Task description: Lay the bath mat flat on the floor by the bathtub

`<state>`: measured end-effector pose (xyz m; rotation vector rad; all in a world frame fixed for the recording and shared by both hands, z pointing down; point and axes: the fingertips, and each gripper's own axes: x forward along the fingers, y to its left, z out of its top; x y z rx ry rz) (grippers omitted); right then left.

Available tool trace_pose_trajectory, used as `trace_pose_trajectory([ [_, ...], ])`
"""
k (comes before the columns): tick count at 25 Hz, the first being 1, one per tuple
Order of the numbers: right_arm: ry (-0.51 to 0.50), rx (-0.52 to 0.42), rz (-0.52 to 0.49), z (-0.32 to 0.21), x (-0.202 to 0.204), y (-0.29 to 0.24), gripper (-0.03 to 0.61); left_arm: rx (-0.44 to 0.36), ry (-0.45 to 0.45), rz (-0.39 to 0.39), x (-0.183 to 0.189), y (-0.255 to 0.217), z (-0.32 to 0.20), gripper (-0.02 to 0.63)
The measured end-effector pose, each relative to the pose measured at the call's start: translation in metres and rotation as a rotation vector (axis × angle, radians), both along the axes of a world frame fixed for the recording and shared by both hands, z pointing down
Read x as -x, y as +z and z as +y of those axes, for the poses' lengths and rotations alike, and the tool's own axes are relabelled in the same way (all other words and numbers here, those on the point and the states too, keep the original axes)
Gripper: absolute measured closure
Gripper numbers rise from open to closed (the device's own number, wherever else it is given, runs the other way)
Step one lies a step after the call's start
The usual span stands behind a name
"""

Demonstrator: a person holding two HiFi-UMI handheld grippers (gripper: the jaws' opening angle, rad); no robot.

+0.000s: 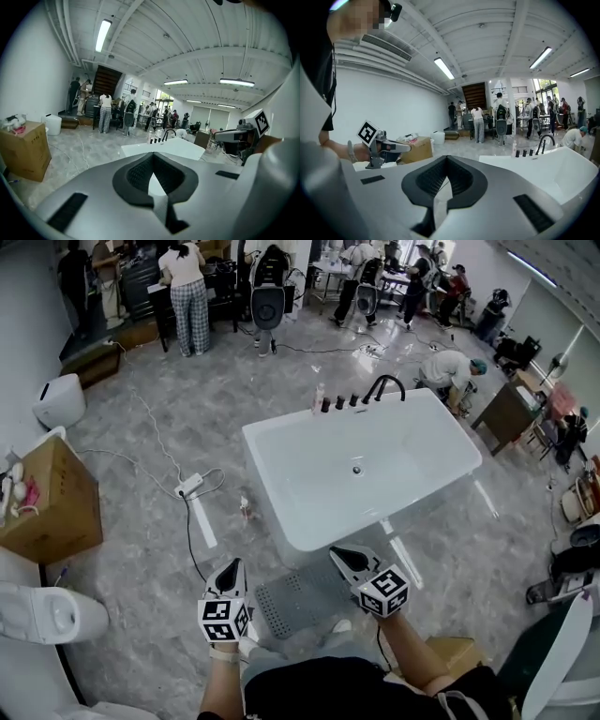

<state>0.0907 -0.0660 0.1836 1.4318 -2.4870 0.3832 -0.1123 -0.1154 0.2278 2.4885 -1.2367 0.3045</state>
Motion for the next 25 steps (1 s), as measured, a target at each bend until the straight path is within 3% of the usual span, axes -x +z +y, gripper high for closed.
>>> trace_pose_trajectory([
  [11, 0.022, -0.177, -0.068, 0.022, -0.005, -0.098, 0.554, -0.154, 0.058, 0.029, -0.022, -0.096, 0.012, 0.597],
  [25, 0.035, -0.265, -0.061, 0.042, -0.002, -0.133, 0.554, -0.233, 0.132, 0.075, -0.046, -0.142, 0.030, 0.595],
])
